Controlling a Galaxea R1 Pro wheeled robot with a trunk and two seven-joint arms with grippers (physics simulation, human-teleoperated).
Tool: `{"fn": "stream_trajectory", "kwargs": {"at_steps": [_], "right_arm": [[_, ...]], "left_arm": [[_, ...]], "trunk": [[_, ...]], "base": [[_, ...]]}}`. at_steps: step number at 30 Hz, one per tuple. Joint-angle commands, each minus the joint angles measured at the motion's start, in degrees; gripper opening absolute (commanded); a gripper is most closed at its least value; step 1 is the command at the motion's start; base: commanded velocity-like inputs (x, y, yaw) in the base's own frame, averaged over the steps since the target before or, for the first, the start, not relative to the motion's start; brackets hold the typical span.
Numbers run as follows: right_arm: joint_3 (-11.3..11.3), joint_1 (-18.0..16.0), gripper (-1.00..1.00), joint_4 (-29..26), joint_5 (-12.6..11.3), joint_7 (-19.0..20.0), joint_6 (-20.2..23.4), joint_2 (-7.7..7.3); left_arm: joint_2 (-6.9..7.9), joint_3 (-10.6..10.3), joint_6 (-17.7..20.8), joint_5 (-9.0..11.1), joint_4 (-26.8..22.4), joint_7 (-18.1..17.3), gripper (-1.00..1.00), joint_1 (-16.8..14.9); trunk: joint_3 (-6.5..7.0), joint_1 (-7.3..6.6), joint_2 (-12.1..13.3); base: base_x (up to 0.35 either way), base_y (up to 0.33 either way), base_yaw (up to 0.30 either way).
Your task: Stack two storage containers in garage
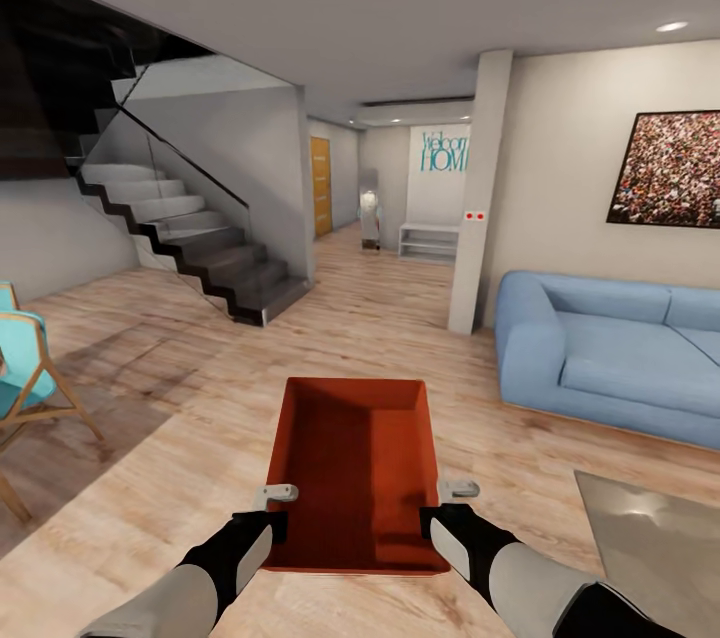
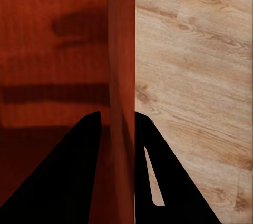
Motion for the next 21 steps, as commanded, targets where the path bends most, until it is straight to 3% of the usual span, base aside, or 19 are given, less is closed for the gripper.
{"fn": "stream_trajectory", "kwargs": {"at_steps": [1, 21], "right_arm": [[-0.4, -0.1, -1.0, -0.1, 1.9, -0.6, -1.6, -0.14], [-0.4, -0.1, -1.0, -0.1, 1.9, -0.6, -1.6, -0.14]], "left_arm": [[0.09, -0.2, 0.5, -0.5, 0.1, 0.9, -1.0, 0.1], [0.12, -0.2, 0.5, -0.5, 0.1, 0.9, -1.0, 0.1]], "trunk": [[-0.02, 0.05, 0.0], [-0.02, 0.05, 0.0]], "base": [[0.317, 0.0, 0.0], [0.321, 0.0, 0.0]]}}
